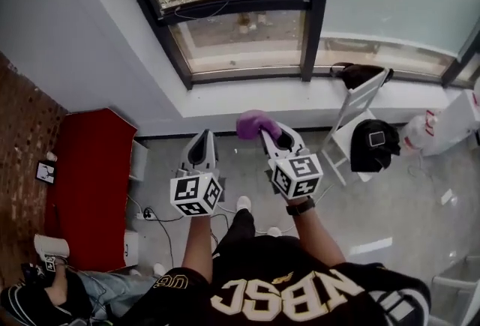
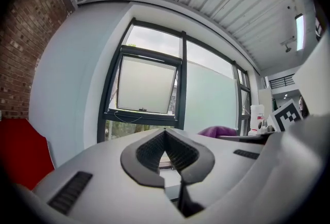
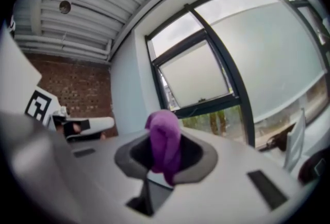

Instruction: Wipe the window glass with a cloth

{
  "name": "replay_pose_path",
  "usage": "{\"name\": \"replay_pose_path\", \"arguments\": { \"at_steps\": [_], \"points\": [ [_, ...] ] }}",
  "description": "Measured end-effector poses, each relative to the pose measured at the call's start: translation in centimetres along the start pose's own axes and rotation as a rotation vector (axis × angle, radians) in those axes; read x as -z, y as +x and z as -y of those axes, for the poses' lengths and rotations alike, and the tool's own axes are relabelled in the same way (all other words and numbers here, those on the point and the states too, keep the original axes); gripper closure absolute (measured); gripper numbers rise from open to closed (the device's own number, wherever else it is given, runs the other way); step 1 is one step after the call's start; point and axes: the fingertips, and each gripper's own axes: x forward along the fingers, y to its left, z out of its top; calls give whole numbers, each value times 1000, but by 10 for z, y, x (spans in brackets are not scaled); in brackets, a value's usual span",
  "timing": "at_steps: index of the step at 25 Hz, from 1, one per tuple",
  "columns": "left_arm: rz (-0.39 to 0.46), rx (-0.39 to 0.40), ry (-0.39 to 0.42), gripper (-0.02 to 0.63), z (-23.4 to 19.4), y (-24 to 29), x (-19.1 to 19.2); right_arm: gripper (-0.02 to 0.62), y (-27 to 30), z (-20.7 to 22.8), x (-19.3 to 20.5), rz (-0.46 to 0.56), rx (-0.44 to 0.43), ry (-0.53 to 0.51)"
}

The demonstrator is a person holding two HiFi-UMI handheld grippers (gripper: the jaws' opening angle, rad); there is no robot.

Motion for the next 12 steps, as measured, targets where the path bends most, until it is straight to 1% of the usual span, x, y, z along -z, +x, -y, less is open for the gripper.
{"name": "replay_pose_path", "arguments": {
  "at_steps": [4,7,10,12],
  "points": [
    [-7,26,-12,594,-15,31,7,517,29,19,6,-17,28,22],
    [3,45,-2,594,-30,56,7,517,55,26,-6,7,44,12],
    [18,48,-6,594,-60,84,-2,517,91,25,-22,38,57,4],
    [28,47,-12,594,-83,101,-9,517,120,20,-28,39,56,3]
  ]
}}
